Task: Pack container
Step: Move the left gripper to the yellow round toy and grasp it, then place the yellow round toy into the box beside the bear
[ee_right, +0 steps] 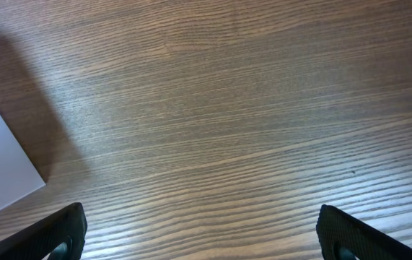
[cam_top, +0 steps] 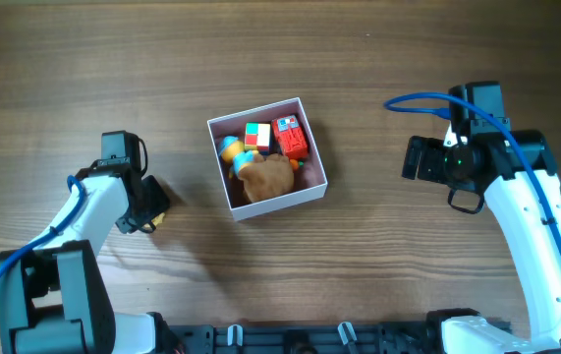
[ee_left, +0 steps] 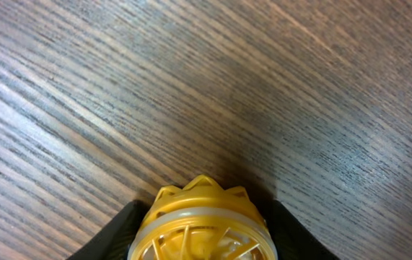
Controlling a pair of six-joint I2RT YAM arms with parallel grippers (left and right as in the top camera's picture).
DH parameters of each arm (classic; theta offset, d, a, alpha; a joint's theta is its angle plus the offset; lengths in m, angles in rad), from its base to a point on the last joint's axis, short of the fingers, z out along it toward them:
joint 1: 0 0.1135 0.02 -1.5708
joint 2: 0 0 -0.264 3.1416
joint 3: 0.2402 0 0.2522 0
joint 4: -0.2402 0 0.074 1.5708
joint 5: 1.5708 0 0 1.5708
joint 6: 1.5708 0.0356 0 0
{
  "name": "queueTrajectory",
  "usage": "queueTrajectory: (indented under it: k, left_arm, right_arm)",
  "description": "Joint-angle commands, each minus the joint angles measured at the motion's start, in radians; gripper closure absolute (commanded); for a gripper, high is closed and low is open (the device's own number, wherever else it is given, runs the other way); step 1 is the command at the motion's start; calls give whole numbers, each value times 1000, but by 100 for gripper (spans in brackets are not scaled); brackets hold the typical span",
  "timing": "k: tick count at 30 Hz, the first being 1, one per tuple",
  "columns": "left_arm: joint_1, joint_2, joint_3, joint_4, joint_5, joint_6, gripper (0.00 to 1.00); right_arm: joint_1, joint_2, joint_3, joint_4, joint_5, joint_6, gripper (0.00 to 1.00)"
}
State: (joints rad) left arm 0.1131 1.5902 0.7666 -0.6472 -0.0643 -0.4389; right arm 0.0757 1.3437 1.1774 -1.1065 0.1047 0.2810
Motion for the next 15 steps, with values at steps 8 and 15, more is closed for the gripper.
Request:
queueTrajectory:
  k: [8, 15]
  left_arm:
    - [0, 18, 1, -24, -30, 11, 96]
    - [-222, -195, 375, -292, -30, 51, 96]
  right_arm:
    - [-2, 8, -8, 0, -9, -20, 0]
    - [-2, 8, -8, 3, -9, -19, 0]
